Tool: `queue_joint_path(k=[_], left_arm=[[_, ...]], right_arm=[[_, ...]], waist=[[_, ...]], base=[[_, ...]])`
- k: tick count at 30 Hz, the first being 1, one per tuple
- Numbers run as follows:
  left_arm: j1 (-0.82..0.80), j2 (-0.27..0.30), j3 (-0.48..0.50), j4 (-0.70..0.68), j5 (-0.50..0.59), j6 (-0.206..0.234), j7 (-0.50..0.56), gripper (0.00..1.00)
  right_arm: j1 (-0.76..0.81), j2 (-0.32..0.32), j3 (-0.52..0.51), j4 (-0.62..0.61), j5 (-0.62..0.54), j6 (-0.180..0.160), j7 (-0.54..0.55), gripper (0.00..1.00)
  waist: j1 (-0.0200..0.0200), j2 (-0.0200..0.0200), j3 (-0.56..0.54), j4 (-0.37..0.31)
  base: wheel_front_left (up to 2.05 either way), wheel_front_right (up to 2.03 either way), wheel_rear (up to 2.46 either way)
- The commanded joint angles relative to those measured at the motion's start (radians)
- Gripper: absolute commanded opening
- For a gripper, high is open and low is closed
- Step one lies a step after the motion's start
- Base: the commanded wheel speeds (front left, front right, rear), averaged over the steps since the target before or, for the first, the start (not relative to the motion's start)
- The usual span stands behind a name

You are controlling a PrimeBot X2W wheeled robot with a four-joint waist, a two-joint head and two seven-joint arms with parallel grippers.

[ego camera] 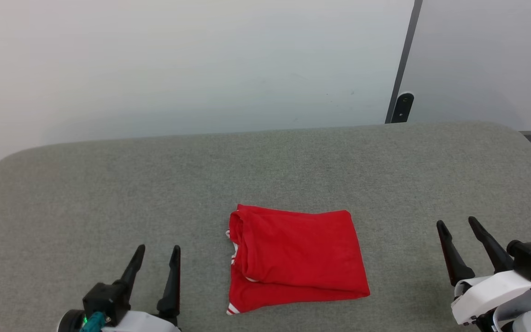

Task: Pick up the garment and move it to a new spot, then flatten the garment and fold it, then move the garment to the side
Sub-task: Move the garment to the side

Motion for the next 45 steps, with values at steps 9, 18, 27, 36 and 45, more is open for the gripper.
queue_joint_path(k=[9, 18, 27, 36, 45], left_arm=[[0.009, -0.001, 0.006, -0.001, 0.01, -0.002, -0.003, 1.0], [-0.012, 0.013, 0.022, 0.016, 0.012, -0.002, -0.004, 1.0], [0.02, 0.014, 0.072, -0.001, 0.026, -0.001, -0.004, 1.0], [-0.009, 0.019, 0.022, -0.005, 0.019, -0.002, -0.003, 1.0], [-0.062, 0.005, -0.044, 0.018, -0.009, -0.002, -0.003, 1.0]], right_arm=[[0.03, 0.008, -0.008, -0.01, -0.013, -0.001, -0.005, 1.0], [0.04, 0.013, 0.021, 0.0, -0.004, -0.001, -0.005, 1.0], [0.01, -0.005, 0.075, 0.054, 0.033, -0.001, 0.032, 1.0], [-0.095, -0.056, 0.102, 0.131, 0.117, -0.001, 0.327, 1.0], [-0.204, -0.073, 0.032, 0.222, 0.171, -0.001, 0.651, 1.0]], waist=[[0.0, -0.0001, -0.001, 0.005], [0.0, -0.0001, -0.006, 0.081], [0.0, -0.0001, -0.012, 0.179], [0.0, -0.0001, 0.021, 0.262], [0.0, -0.0001, 0.12, 0.354]], base=[[0.0, 0.0, 0.0], [0.0, 0.0, 0.0], [0.0, 0.0, 0.0], [0.0, 0.0, 0.0], [0.0, 0.0, 0.0]])
